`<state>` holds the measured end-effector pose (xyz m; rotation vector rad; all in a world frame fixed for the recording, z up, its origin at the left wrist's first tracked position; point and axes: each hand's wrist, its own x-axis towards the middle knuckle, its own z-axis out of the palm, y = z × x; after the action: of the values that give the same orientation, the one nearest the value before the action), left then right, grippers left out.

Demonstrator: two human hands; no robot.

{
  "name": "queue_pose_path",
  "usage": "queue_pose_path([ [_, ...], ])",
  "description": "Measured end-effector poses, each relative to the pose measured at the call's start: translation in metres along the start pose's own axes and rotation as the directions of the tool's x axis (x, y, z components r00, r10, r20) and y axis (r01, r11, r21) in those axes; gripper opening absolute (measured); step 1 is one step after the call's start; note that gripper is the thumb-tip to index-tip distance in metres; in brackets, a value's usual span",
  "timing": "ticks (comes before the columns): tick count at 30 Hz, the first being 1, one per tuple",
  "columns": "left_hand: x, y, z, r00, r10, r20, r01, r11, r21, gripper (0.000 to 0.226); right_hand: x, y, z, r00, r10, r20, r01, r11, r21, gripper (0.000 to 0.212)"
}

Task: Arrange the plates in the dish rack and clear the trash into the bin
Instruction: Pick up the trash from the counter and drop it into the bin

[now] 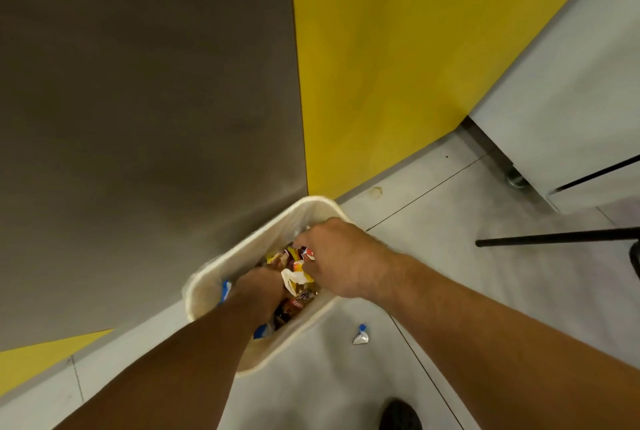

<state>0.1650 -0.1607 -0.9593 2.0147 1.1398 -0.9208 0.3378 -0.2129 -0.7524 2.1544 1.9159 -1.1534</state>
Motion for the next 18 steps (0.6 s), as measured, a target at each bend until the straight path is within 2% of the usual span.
queue_pose_path([
  [1, -0.014, 0.006, -0.007, 0.999, 0.002, -0.032, -0.003, 1.000, -0.018, 0.082, -0.004, -0.001, -0.003, 1.000, 0.012, -0.019, -0.011, 1.000, 0.026, 0.028],
  [3, -0.056, 0.020, -0.028, 0.988, 0.015, -0.153, -0.015, 1.000, 0.004, 0.073, -0.014, -0.003, -0.010, 0.998, 0.040, -0.052, -0.036, 0.997, 0.073, 0.031],
  [7, -0.161, 0.038, -0.081, 0.965, 0.025, -0.261, -0.019, 0.999, 0.028, 0.061, -0.043, -0.017, -0.031, 0.989, 0.080, -0.126, -0.067, 0.993, 0.098, 0.035],
  [10, -0.236, 0.034, -0.109, 0.934, 0.090, -0.345, -0.072, 0.995, 0.063, 0.053, -0.077, -0.034, -0.054, 0.973, 0.098, -0.208, -0.071, 0.988, 0.135, 0.036],
  [14, -0.350, 0.049, -0.158, 0.795, 0.211, -0.569, -0.202, 0.976, 0.080, 0.045, -0.135, -0.067, -0.091, 0.946, 0.099, -0.308, -0.042, 0.982, 0.187, 0.034],
  [18, -0.447, 0.071, -0.216, 0.674, 0.317, -0.668, -0.333, 0.937, 0.109, 0.039, -0.192, -0.119, -0.143, 0.909, 0.022, -0.416, 0.040, 0.989, 0.140, 0.035],
])
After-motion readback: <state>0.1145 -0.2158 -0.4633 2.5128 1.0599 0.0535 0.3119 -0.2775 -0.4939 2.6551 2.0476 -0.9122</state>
